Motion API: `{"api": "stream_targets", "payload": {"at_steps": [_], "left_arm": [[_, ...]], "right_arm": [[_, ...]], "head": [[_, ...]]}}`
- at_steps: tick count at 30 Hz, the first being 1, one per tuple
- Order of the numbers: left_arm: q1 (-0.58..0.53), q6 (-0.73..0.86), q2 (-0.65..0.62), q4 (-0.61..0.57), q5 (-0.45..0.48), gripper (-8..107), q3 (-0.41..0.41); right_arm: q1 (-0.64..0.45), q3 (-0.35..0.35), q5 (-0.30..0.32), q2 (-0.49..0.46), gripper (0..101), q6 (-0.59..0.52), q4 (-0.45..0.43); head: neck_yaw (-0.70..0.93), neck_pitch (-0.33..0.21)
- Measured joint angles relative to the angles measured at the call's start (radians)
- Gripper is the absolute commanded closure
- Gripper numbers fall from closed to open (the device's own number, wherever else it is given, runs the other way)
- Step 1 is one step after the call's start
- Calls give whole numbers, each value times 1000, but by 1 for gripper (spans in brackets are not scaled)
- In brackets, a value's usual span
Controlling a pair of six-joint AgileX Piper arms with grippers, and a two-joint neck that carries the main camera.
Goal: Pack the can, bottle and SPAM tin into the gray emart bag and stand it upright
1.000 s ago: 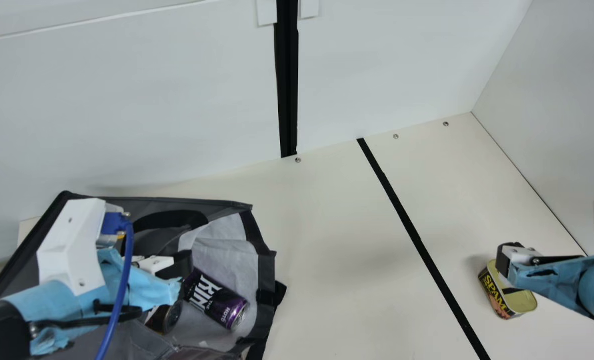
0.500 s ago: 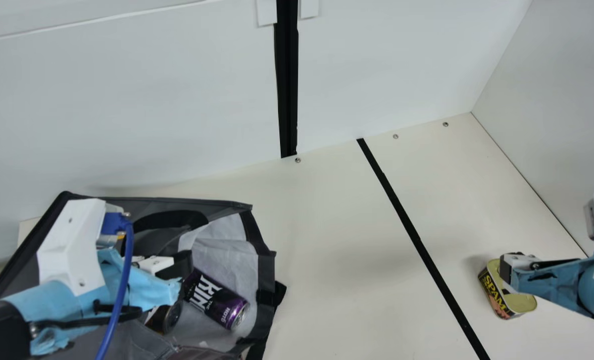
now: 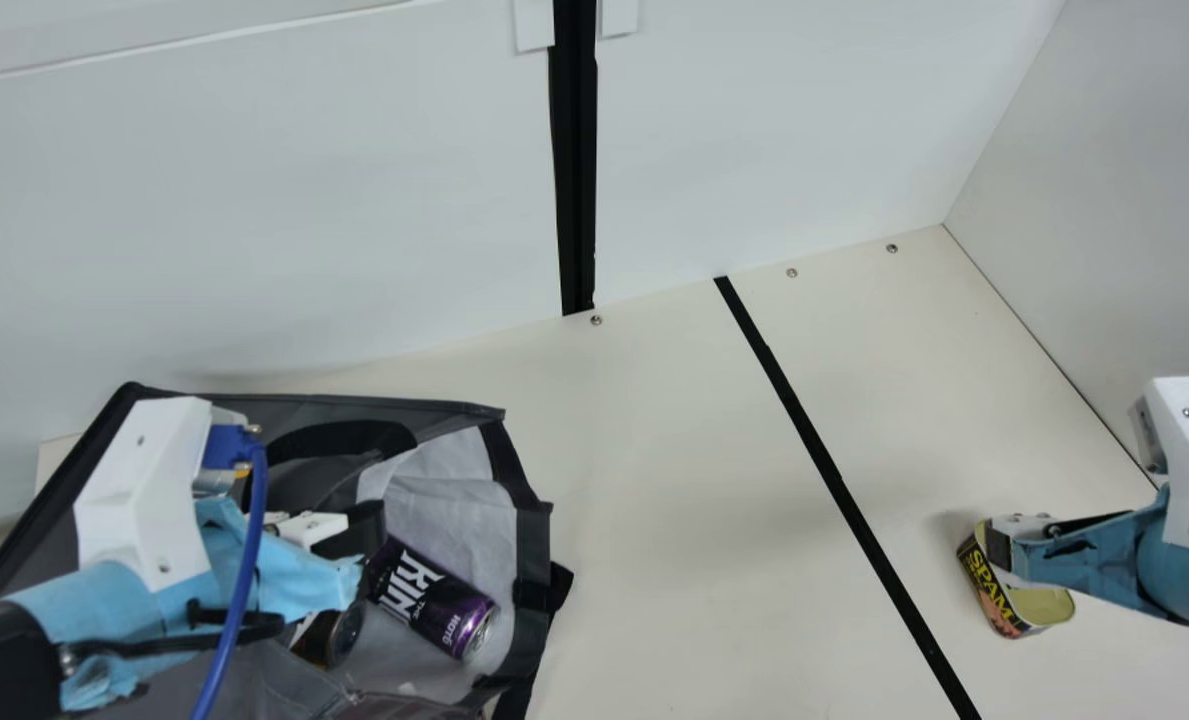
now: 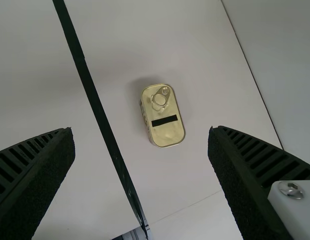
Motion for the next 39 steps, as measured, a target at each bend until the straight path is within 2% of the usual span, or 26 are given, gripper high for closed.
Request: {"api": "stream_targets", "payload": {"at_steps": [26,39], "left_arm": [[0,0,0,0,0,107,0],[0,0,0,0,0,107,0]], "right_arm": [[-204,23,0,171,6,-324,88],[-247,40,1,235,6,-408,113]], "head": [[0,0],[2,0]]}}
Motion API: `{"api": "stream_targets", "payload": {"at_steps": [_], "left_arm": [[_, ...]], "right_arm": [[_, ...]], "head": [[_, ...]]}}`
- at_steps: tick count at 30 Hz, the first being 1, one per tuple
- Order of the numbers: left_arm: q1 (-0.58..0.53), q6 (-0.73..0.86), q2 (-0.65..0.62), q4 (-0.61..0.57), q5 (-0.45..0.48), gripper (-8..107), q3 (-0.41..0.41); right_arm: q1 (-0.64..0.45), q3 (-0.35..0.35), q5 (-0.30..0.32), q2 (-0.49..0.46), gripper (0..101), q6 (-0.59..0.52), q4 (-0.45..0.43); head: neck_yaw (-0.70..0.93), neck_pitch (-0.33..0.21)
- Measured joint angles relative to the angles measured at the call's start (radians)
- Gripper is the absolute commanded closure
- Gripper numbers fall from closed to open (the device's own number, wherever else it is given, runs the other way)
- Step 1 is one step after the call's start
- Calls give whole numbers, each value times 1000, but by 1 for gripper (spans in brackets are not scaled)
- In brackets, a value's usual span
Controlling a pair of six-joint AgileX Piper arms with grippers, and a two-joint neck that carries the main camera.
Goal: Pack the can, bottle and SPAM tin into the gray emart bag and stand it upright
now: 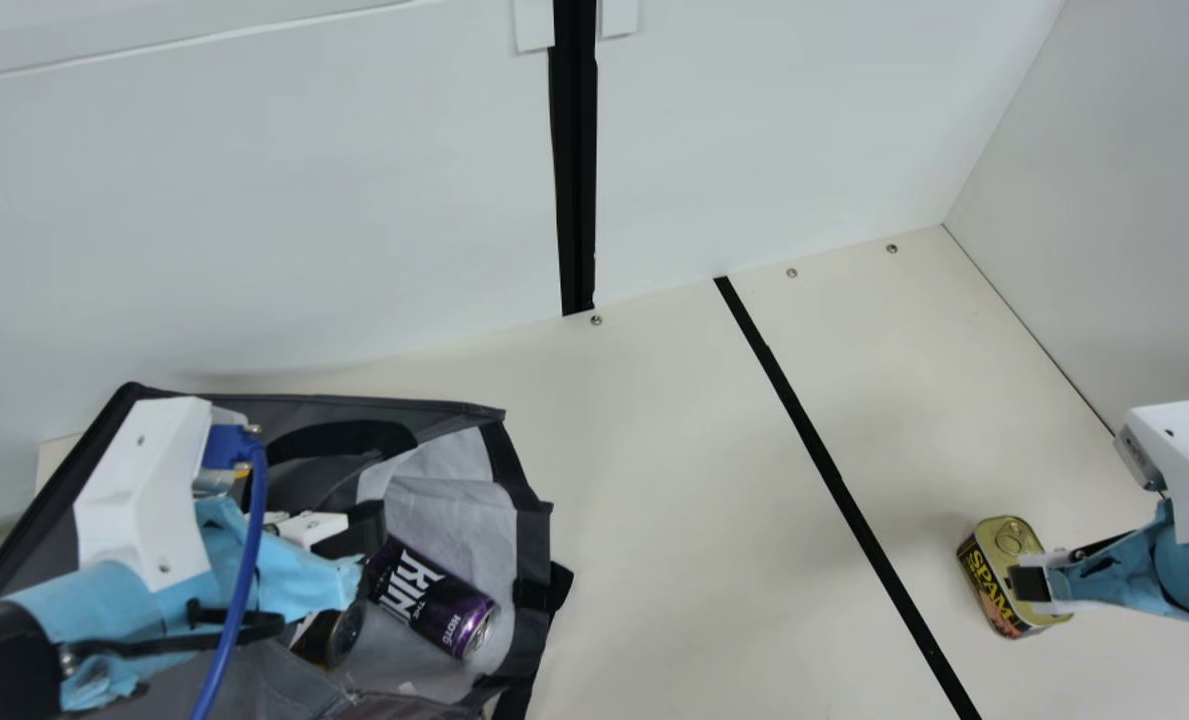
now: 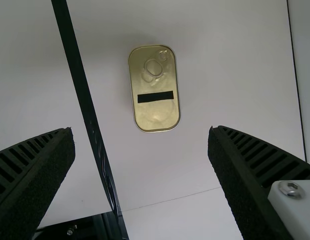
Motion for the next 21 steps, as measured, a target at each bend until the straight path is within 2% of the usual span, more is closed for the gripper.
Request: {"api": "stream_targets", "payload": {"at_steps": [21], "left_arm": [[0,0,0,0,0,107,0]], "right_arm": [[-17,-1,-1,91,6,-66,-10]], "head": [[0,2]]}}
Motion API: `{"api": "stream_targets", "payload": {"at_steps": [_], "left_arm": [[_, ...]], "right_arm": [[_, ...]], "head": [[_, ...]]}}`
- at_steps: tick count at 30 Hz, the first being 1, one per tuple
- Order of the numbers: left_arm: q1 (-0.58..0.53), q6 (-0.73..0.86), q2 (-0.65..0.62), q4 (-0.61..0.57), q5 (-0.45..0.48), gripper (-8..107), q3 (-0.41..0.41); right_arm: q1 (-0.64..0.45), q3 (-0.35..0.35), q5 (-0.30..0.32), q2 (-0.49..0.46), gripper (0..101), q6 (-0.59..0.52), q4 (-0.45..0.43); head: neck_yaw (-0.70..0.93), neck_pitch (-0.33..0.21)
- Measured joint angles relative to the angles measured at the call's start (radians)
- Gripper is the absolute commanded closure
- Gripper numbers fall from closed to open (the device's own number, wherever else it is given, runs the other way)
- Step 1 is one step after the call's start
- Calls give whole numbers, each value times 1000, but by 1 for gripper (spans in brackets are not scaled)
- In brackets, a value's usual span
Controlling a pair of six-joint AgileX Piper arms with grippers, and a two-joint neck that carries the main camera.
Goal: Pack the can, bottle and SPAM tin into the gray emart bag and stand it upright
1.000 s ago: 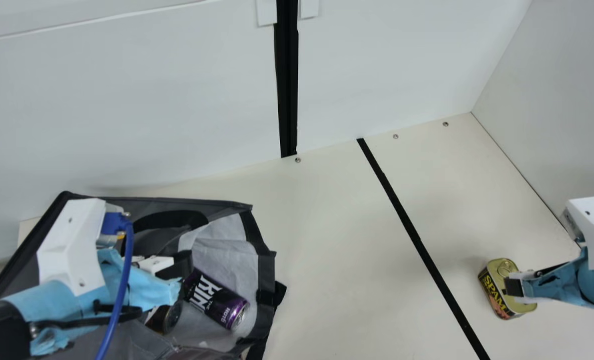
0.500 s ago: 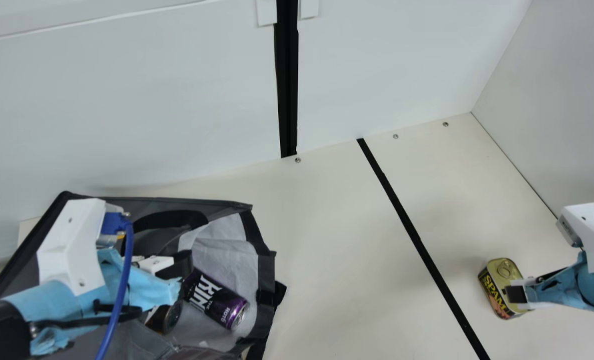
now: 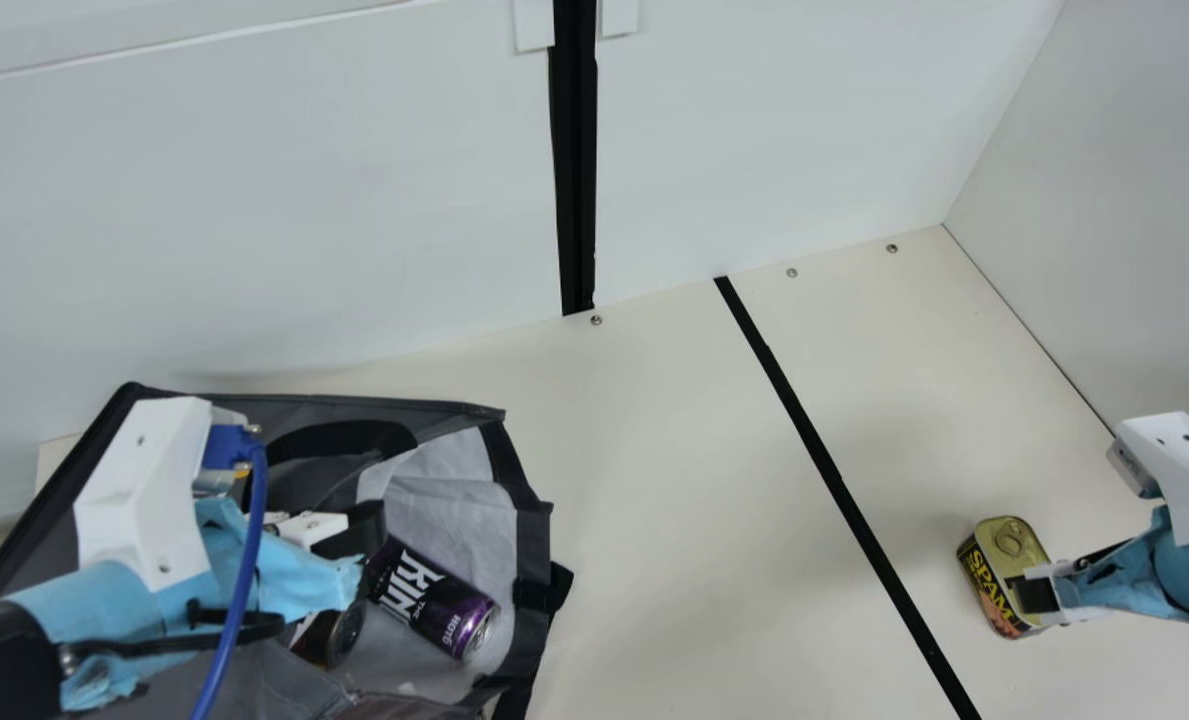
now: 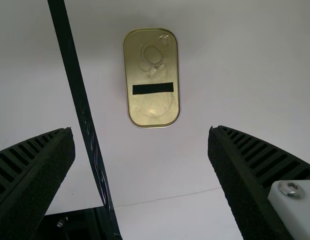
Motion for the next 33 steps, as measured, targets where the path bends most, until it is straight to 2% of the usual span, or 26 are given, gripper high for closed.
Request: {"api": "stream_targets", "payload": {"at_steps": [22,33], "left_arm": [[0,0,0,0,0,107,0],[0,0,0,0,0,107,0]], "right_arm": [[54,-34,1,88,6,30,-12],[77,-21,-42,140,6,49,-20]], "head": [[0,-2],[-2,-2]]}}
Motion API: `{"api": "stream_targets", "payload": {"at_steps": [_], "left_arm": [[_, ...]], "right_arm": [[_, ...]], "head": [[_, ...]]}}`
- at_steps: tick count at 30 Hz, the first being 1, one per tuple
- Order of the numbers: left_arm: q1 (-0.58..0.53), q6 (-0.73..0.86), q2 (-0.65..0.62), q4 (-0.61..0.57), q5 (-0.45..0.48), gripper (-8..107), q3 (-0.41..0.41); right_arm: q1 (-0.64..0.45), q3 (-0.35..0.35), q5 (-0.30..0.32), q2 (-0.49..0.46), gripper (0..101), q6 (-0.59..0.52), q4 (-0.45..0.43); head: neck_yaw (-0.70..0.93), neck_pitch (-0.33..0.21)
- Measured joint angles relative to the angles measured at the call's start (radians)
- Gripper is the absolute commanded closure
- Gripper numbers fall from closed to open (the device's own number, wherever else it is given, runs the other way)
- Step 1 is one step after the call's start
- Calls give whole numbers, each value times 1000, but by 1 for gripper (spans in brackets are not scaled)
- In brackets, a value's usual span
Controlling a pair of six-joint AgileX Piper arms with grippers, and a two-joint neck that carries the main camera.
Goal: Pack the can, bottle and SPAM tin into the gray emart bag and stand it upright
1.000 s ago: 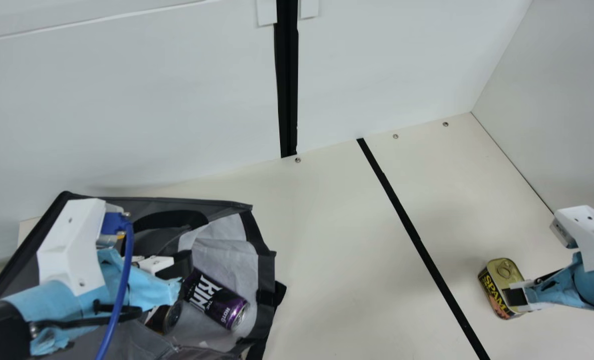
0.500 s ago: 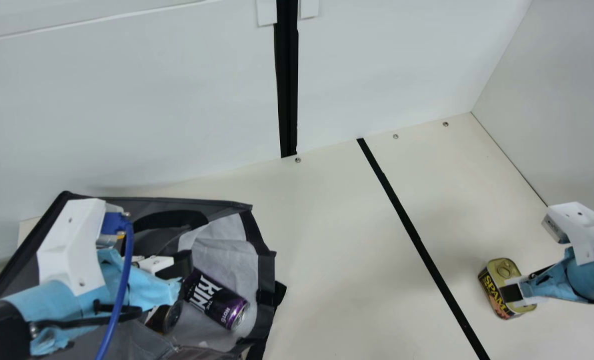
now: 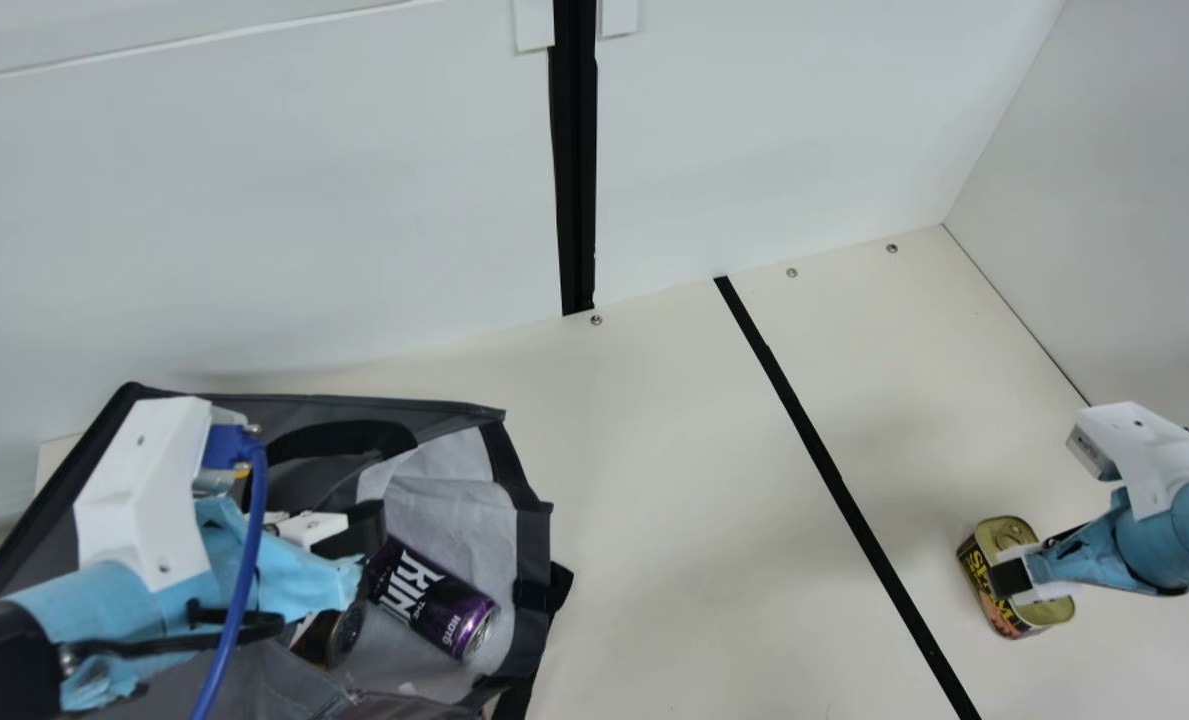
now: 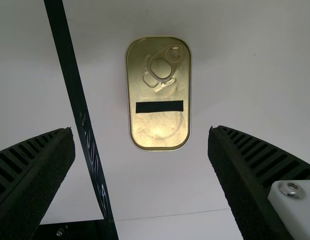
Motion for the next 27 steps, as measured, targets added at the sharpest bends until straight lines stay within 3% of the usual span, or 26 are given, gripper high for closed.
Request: {"api": "stream_targets", "payload": {"at_steps": [27], "left_arm": [[0,0,0,0,0,107,0]], "right_arm": [[71,-9,-91,159,6,52,-34]], "head": [[0,0]]}}
